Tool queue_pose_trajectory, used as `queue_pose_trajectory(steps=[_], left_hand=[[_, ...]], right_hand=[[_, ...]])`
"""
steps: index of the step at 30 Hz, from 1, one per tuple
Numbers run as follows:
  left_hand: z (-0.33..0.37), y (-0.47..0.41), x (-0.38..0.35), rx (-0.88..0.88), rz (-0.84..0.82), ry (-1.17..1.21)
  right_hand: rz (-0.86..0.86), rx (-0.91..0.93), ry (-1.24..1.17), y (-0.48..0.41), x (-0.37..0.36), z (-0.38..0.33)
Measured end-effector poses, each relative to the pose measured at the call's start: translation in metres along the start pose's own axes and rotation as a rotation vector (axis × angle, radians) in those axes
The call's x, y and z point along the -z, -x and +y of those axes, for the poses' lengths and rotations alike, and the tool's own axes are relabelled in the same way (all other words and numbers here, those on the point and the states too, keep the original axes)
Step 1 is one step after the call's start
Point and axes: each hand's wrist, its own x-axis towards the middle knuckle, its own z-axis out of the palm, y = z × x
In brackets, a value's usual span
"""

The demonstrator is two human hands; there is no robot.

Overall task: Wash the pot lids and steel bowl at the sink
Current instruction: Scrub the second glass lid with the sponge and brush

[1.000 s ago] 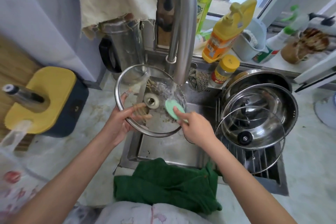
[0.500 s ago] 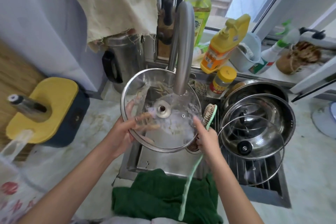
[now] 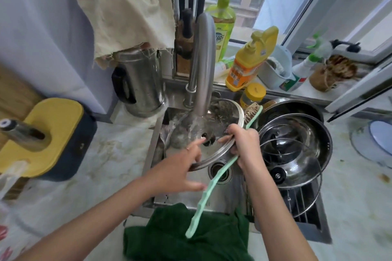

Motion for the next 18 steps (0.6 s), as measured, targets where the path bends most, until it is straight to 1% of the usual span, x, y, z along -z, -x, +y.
queue_pose_trajectory(steps=[1,2,3,4,6,8,9,10,11,13,14,16,18], left_hand=[[0.005,-0.007,-0.008,-0.049,0.023,-0.066],[0.006,-0.014,-0.016,-0.117,0.124,-0.087],[0.008,-0.019,-0.021,-0.199,0.209,-0.078],[0.007,-0.022,-0.024,-0.253,0.256,-0.057],[0.000,-0.025,-0.025,-0.284,0.333,0.030],[0.001,-0.027,-0.017,-0.170,0.411,0.179],[0.000,-0.031,-0.013,-0.095,0.485,0.270],[-0.001,-0.037,-0.008,-0.003,0.555,0.411],[-0.004,-0.041,-0.003,0.103,0.583,0.605],[-0.008,-0.045,0.012,0.271,0.579,1.051],[-0.010,-0.045,0.016,0.311,0.567,1.220],[-0.014,-0.043,0.022,0.344,0.543,1.406],[-0.016,-0.042,0.025,0.358,0.504,1.471]], right_hand=[[0.004,-0.021,0.038,-0.001,0.001,-0.004],[0.001,-0.034,0.063,-0.003,0.004,-0.006],[-0.013,-0.040,0.075,-0.004,0.006,-0.007],[-0.040,-0.045,0.072,-0.004,0.009,-0.009],[-0.137,-0.068,0.020,-0.004,0.013,-0.013],[-0.242,-0.128,-0.088,-0.005,0.015,-0.014],[-0.246,-0.155,-0.108,-0.007,0.015,-0.012],[-0.218,-0.165,-0.075,-0.012,0.015,-0.007],[-0.176,-0.142,0.002,-0.020,0.016,0.003],[-0.113,-0.004,0.190,-0.027,0.015,0.019],[-0.121,0.093,0.258,-0.030,0.014,0.026],[-0.155,0.249,0.406,-0.033,0.013,0.033],[-0.170,0.315,0.547,-0.033,0.005,0.028]])
